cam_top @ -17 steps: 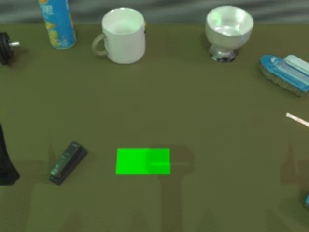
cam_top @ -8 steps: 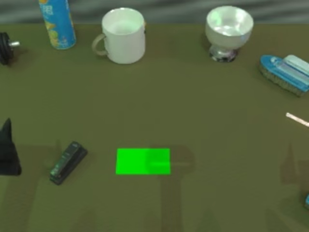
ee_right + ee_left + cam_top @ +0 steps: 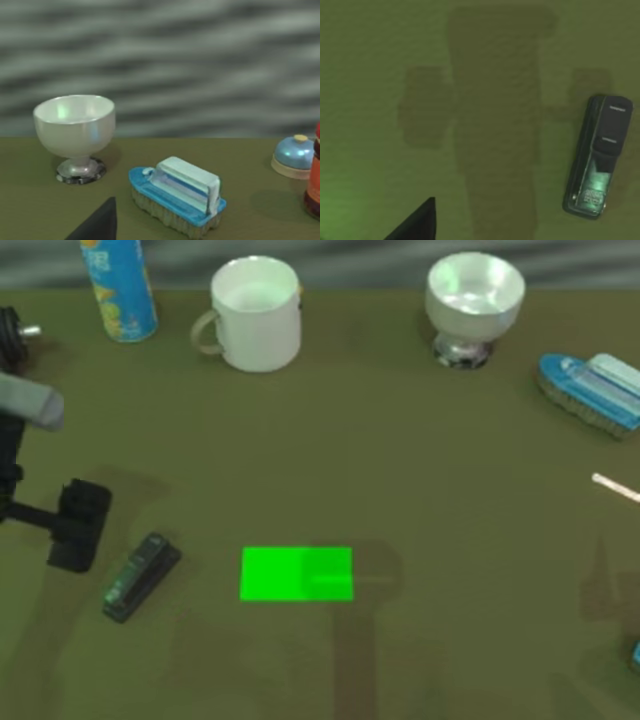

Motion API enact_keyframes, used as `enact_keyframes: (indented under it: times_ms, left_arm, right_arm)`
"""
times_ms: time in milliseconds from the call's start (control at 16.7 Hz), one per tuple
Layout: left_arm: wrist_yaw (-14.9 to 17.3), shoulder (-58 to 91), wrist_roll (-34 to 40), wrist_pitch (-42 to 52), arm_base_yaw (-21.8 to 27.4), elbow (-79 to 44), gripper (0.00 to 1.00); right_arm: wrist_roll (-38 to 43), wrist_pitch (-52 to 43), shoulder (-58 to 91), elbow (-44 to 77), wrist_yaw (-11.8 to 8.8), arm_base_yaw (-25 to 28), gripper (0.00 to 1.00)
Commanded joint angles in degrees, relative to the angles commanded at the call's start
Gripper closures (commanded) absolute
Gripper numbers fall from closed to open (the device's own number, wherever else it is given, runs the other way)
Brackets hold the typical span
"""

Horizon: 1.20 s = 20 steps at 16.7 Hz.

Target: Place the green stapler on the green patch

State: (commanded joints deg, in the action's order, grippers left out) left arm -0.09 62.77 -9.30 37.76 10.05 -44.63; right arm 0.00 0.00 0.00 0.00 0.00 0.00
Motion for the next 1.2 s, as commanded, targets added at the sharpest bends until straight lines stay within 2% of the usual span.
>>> enact_keyframes:
  times_ms: [300,540,780,1200]
  left_arm:
    - [-0.05,23.37,-3.56,14.49,3.86,-17.03,0.0]
    - [-0.04,35.82,-5.36,21.79,5.84,-26.62,0.0]
    - [-0.03,39.88,-5.96,24.19,6.5,-30.0,0.0]
    - [-0.02,40.75,-6.06,21.88,6.32,-28.39,0.0]
  right_arm:
    - [0.0,0.0,0.0,0.0,0.0,0.0,0.0]
    - [0.0,0.0,0.0,0.0,0.0,0.0,0.0]
    - [0.0,0.0,0.0,0.0,0.0,0.0,0.0]
    - [0.0,0.0,0.0,0.0,0.0,0.0,0.0]
